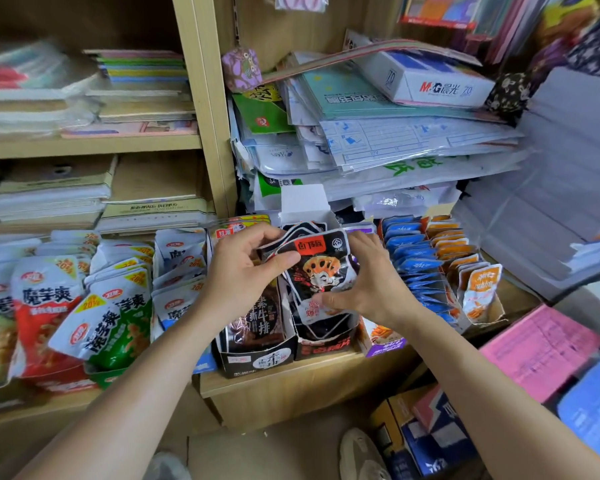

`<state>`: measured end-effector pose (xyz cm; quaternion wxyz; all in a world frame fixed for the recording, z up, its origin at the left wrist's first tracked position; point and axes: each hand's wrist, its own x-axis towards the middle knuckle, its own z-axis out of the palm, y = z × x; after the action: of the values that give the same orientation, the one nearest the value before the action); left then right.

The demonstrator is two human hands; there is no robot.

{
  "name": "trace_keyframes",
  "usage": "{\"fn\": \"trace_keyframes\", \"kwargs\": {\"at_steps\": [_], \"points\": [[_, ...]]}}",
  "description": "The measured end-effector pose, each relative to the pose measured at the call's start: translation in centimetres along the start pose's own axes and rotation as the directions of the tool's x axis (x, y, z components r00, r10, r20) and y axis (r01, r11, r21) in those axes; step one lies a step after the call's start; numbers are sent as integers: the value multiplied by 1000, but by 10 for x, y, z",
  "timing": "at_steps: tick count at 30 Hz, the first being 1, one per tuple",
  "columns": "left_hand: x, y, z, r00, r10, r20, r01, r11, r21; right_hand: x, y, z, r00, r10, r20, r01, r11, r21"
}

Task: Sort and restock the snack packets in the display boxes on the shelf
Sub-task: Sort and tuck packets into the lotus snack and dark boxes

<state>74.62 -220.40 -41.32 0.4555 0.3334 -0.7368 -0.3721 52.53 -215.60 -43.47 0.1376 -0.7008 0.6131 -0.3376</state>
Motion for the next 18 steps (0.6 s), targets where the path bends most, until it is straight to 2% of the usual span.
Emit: {"fn": "trace_keyframes", "kwargs": {"at_steps": [4, 8, 14, 18], "points": [[0, 3, 7, 988, -142, -59, 137, 987, -79, 12, 5, -3, 998, 53, 44, -61, 976, 211], [3, 3, 15, 932, -344, -111, 298, 906, -300, 18, -1, -6, 991, 103, 87, -126, 932, 340], [17, -3, 14, 873, -455, -175, 329, 815, -477, 27, 0, -1, 987, 151, 62, -161, 844, 512], [21, -6, 16, 855, -505, -119, 350, 732, -585, 27, -4, -5, 982, 187, -1, -148, 777, 612]]}}
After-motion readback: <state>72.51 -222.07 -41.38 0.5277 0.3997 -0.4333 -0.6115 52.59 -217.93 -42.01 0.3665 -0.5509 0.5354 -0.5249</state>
